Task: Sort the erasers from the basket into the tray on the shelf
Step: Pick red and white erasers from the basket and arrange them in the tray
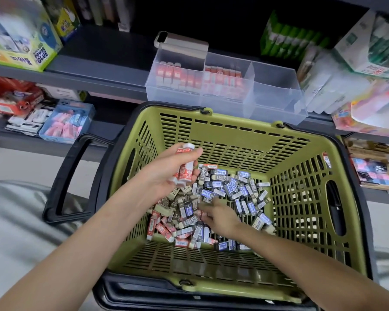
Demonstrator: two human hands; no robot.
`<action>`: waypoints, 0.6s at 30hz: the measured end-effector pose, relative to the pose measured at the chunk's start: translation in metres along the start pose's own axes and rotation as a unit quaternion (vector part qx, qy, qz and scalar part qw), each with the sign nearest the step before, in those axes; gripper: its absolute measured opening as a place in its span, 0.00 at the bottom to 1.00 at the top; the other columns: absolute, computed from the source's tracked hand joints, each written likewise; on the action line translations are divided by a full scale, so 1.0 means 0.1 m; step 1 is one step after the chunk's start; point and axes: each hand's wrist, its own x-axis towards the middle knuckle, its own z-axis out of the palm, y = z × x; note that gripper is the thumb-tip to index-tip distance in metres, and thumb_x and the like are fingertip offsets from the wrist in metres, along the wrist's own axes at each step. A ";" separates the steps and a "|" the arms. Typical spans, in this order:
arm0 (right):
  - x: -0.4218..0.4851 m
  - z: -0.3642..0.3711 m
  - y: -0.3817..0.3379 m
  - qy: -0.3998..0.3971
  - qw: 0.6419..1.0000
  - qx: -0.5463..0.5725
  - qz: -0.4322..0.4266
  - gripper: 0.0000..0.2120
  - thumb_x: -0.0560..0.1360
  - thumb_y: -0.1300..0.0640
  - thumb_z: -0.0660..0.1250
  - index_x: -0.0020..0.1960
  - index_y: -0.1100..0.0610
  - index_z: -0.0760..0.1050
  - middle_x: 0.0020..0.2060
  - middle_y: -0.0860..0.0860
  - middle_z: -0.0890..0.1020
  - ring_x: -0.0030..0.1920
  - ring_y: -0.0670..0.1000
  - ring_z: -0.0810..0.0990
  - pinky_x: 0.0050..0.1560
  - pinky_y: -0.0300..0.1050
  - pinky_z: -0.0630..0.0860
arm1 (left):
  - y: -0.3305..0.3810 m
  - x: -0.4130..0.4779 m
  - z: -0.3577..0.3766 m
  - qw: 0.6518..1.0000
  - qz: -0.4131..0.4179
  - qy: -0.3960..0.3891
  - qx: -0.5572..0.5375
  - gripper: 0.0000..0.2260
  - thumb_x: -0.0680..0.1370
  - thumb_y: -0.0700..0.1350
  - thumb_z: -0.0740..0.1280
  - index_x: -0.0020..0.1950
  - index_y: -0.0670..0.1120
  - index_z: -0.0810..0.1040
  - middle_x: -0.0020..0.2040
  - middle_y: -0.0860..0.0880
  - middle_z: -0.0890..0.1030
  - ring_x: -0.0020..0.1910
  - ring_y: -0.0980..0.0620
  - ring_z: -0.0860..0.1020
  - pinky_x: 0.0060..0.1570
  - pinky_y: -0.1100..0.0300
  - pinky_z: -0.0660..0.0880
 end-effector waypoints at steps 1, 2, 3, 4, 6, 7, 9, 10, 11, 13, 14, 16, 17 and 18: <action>-0.03 0.03 0.01 0.018 0.999 -0.026 -0.024 0.17 0.80 0.51 0.59 0.68 0.51 0.69 0.57 0.54 0.70 0.56 0.56 0.74 0.52 0.46 0.75 | 0.00 0.00 0.00 1.000 -0.001 -0.001 -0.001 0.19 0.64 0.43 0.73 0.53 0.42 0.74 0.34 0.47 0.78 0.27 0.53 0.77 0.25 0.63 0.74; -0.04 0.04 0.01 0.031 0.998 -0.042 -0.042 0.16 0.79 0.52 0.59 0.65 0.54 0.72 0.58 0.54 0.70 0.58 0.56 0.73 0.54 0.47 0.75 | 0.00 0.01 -0.01 1.000 0.000 -0.002 -0.003 0.19 0.64 0.43 0.73 0.53 0.42 0.74 0.34 0.47 0.78 0.27 0.53 0.77 0.25 0.63 0.74; -0.03 0.04 0.01 0.035 0.997 -0.050 -0.049 0.15 0.79 0.52 0.60 0.62 0.56 0.74 0.59 0.54 0.71 0.60 0.56 0.71 0.57 0.49 0.74 | 0.00 0.01 -0.01 1.000 0.001 -0.002 -0.005 0.19 0.64 0.43 0.73 0.53 0.42 0.74 0.33 0.48 0.78 0.27 0.53 0.77 0.25 0.63 0.74; 0.00 0.02 -0.01 0.029 0.997 -0.053 -0.052 0.14 0.79 0.53 0.60 0.60 0.58 0.75 0.59 0.54 0.72 0.60 0.56 0.71 0.59 0.49 0.72 | 0.00 0.01 -0.01 1.000 0.003 -0.003 -0.006 0.19 0.64 0.44 0.73 0.53 0.43 0.74 0.33 0.48 0.79 0.27 0.53 0.77 0.25 0.63 0.74; 0.06 -0.02 -0.04 -0.001 0.998 -0.030 -0.051 0.13 0.78 0.55 0.62 0.58 0.61 0.74 0.57 0.55 0.74 0.58 0.56 0.73 0.58 0.48 0.71 | 0.00 0.02 -0.02 1.000 0.002 -0.004 -0.007 0.18 0.65 0.44 0.73 0.53 0.43 0.74 0.33 0.48 0.79 0.27 0.53 0.77 0.26 0.63 0.74; 0.09 -0.05 -0.04 -0.018 0.999 -0.004 -0.050 0.13 0.78 0.56 0.63 0.59 0.61 0.74 0.56 0.56 0.75 0.57 0.56 0.74 0.57 0.46 0.70 | 0.00 0.02 -0.03 1.000 0.001 -0.004 -0.006 0.18 0.65 0.44 0.73 0.53 0.43 0.74 0.34 0.48 0.79 0.27 0.53 0.77 0.26 0.63 0.75; 0.11 -0.11 -0.02 -0.054 0.997 0.047 -0.040 0.16 0.76 0.58 0.65 0.62 0.61 0.71 0.58 0.55 0.75 0.56 0.54 0.75 0.54 0.41 0.68 | 0.00 0.02 -0.03 1.000 -0.001 -0.005 -0.002 0.18 0.65 0.44 0.72 0.53 0.43 0.74 0.34 0.48 0.79 0.28 0.53 0.77 0.26 0.63 0.75; 0.12 -0.13 0.00 -0.072 0.994 0.072 -0.031 0.17 0.76 0.58 0.66 0.63 0.61 0.71 0.58 0.55 0.75 0.54 0.53 0.74 0.52 0.39 0.68 | 0.00 0.02 -0.03 1.000 -0.002 -0.006 0.000 0.18 0.65 0.44 0.72 0.53 0.43 0.74 0.34 0.48 0.79 0.28 0.53 0.77 0.26 0.63 0.75; 0.13 -0.17 0.00 -0.092 0.991 0.098 -0.021 0.18 0.75 0.59 0.67 0.63 0.61 0.70 0.58 0.56 0.75 0.53 0.52 0.74 0.51 0.39 0.68 | 0.00 0.03 -0.03 1.000 -0.003 -0.006 0.000 0.18 0.65 0.44 0.72 0.53 0.43 0.75 0.34 0.48 0.79 0.28 0.54 0.77 0.26 0.63 0.74; 0.17 -0.23 0.00 -0.129 0.984 0.120 -0.015 0.18 0.74 0.59 0.68 0.62 0.62 0.72 0.56 0.56 0.76 0.51 0.52 0.74 0.53 0.42 0.70 | 0.00 0.04 -0.04 1.000 -0.006 -0.005 -0.002 0.17 0.65 0.44 0.72 0.52 0.44 0.75 0.32 0.49 0.79 0.27 0.54 0.77 0.26 0.63 0.74; 0.19 -0.25 0.00 -0.144 0.982 0.118 -0.015 0.16 0.75 0.59 0.68 0.61 0.61 0.72 0.53 0.55 0.76 0.51 0.53 0.75 0.53 0.43 0.71 | -0.01 0.05 -0.04 1.000 -0.007 -0.005 -0.002 0.17 0.66 0.44 0.72 0.52 0.44 0.75 0.32 0.49 0.79 0.27 0.54 0.77 0.26 0.63 0.74; 0.19 -0.29 0.01 -0.162 0.977 0.137 -0.006 0.13 0.75 0.58 0.67 0.59 0.60 0.73 0.46 0.51 0.76 0.44 0.50 0.76 0.45 0.42 0.73 | -0.01 0.05 -0.04 1.000 -0.009 -0.005 -0.001 0.18 0.65 0.43 0.73 0.53 0.43 0.75 0.32 0.49 0.79 0.27 0.54 0.77 0.26 0.63 0.75; 0.17 -0.30 0.01 -0.165 0.974 0.156 0.000 0.12 0.75 0.59 0.67 0.57 0.60 0.73 0.42 0.48 0.75 0.40 0.48 0.75 0.41 0.40 0.72 | -0.01 0.05 -0.05 1.000 -0.012 -0.003 0.001 0.19 0.64 0.43 0.73 0.53 0.43 0.75 0.33 0.48 0.79 0.27 0.54 0.78 0.26 0.63 0.75; 0.15 -0.30 0.00 -0.165 0.971 0.174 0.001 0.10 0.75 0.60 0.68 0.56 0.60 0.73 0.40 0.48 0.74 0.38 0.47 0.74 0.39 0.39 0.72 | -0.02 0.05 -0.05 1.000 -0.015 0.001 0.003 0.20 0.63 0.42 0.74 0.53 0.43 0.75 0.33 0.48 0.80 0.27 0.54 0.78 0.26 0.63 0.75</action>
